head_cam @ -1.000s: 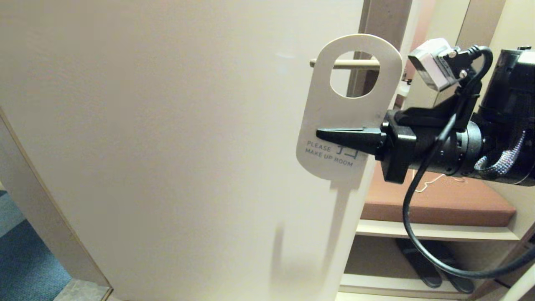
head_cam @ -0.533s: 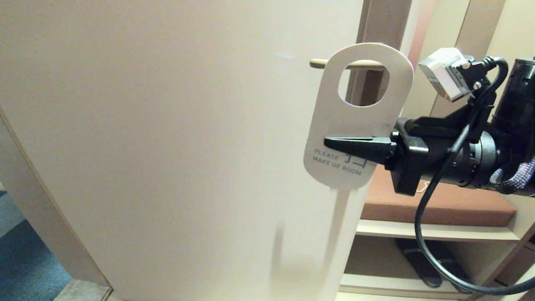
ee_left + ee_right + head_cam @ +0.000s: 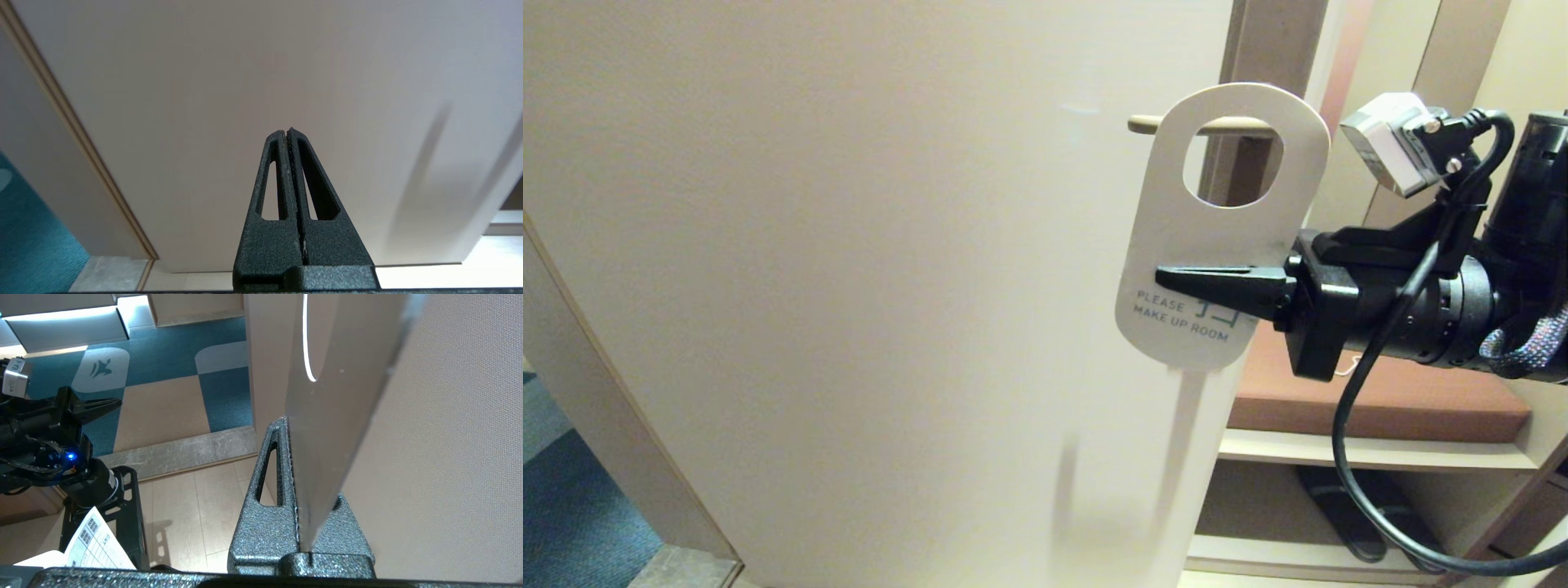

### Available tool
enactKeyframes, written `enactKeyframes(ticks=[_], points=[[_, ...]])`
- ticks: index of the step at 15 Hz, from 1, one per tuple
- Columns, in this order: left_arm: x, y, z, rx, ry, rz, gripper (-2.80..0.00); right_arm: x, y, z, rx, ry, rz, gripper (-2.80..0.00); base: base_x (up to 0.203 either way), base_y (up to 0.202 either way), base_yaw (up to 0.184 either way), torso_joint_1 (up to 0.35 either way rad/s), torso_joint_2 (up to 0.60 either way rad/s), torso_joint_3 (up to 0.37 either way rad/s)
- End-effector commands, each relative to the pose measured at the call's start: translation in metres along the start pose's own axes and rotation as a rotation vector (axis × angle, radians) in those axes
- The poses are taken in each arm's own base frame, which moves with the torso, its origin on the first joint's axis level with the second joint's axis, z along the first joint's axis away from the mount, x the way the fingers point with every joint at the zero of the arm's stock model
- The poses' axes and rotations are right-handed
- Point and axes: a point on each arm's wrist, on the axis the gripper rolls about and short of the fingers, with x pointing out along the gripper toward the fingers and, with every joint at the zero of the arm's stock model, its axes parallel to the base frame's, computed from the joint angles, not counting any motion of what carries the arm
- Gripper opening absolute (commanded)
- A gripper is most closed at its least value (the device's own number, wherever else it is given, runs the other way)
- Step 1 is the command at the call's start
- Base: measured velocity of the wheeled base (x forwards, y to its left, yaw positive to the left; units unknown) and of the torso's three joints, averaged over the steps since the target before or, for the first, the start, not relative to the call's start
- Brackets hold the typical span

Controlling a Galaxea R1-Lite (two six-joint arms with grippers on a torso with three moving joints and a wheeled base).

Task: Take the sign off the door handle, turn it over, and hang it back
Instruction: Hand it to the other hand

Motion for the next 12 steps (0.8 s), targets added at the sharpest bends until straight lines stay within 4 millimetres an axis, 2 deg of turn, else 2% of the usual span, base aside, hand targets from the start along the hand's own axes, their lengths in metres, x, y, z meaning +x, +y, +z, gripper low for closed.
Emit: enactKeyframes(ticks=[1,3,6,9,12], points=[[-0.002,0.0,0.012,-0.004,-0.027,-0.026,-2.8,0.001,-0.001,-0.002,0.004,0.005,0.005,-2.8,0.0,0.0,0.0,0.0,0.0,0.0],[0.002,0.001,0.028,-0.015,-0.008,-0.068,-2.8,0.003,-0.002,-0.003,0.007,0.01,0.008,-2.8,0.0,0.0,0.0,0.0,0.0,0.0],[0.014,0.003,0.07,-0.063,0.006,-0.154,-2.8,0.004,-0.003,-0.002,0.004,0.006,0.008,-2.8,0.0,0.0,0.0,0.0,0.0,0.0],[0.046,0.003,0.11,-0.109,0.017,-0.292,-2.8,0.004,-0.003,-0.001,0.001,0.003,0.006,-2.8,0.0,0.0,0.0,0.0,0.0,0.0],[0.073,-0.008,0.128,-0.152,0.013,-0.475,-2.8,0.003,-0.002,0.001,-0.002,-0.002,0.006,-2.8,0.0,0.0,0.0,0.0,0.0,0.0]])
